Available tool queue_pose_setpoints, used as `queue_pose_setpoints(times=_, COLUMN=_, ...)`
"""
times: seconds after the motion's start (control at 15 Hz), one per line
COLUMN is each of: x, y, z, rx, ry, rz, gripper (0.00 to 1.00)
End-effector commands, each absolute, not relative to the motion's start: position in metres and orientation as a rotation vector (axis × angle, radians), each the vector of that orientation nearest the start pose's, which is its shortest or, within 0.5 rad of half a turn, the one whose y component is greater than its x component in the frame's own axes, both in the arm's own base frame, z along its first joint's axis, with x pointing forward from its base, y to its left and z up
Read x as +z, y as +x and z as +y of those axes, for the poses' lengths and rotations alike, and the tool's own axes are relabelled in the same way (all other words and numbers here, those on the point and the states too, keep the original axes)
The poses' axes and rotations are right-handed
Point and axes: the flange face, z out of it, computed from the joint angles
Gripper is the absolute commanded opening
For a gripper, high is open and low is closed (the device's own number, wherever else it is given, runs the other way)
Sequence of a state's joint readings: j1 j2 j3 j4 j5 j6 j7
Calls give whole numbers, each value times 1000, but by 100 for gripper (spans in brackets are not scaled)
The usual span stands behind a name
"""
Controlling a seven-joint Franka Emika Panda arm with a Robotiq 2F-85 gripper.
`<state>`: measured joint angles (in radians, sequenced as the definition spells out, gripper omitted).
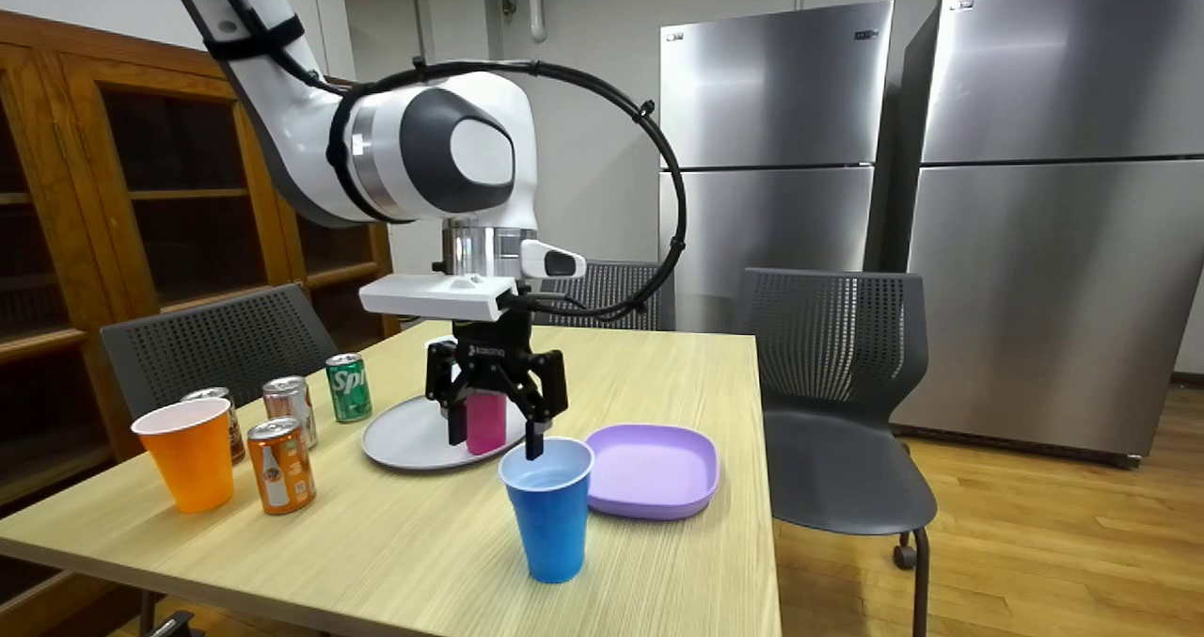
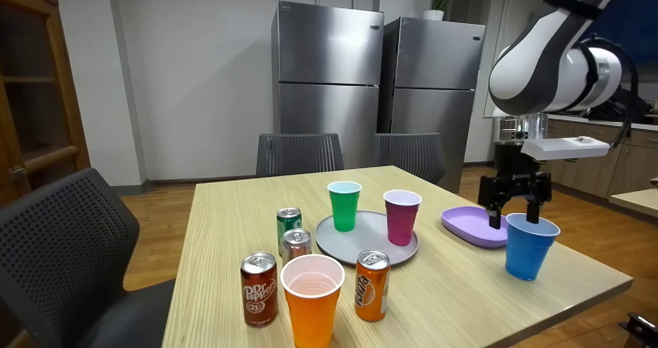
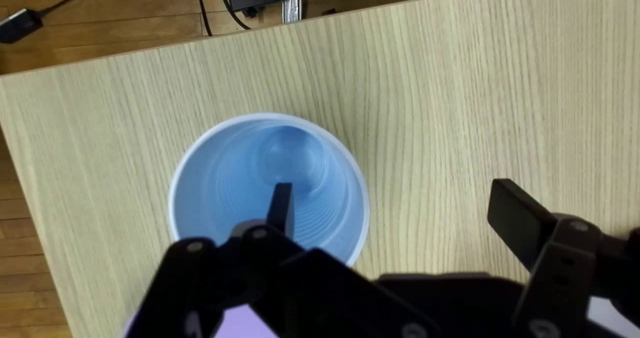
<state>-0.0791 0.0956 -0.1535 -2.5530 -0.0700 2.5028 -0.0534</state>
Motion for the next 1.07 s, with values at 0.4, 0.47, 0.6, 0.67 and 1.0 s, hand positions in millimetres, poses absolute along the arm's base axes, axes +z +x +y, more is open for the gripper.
queue_pose_setpoints(times=0.4, x=210, y=444, z=-112, rx=257, ry=-3181, rz=227, gripper=58)
queue_pose_setpoints(times=0.47, x=210, y=445, z=-112, rx=257, ry=-3186, rz=226, gripper=49)
queue_pose_setpoints(times=0.6, x=212, y=446, z=-113, rx=255, ry=-3193, rz=222, gripper=34)
queue_pose_setpoints(times=0.67, x=213, y=446, z=-113, rx=254, ry=-3197, rz=224, gripper=27)
queue_pose_setpoints(times=1.0, x=215, y=443, z=-115, rx=265, ry=-3225, rz=237, gripper=0)
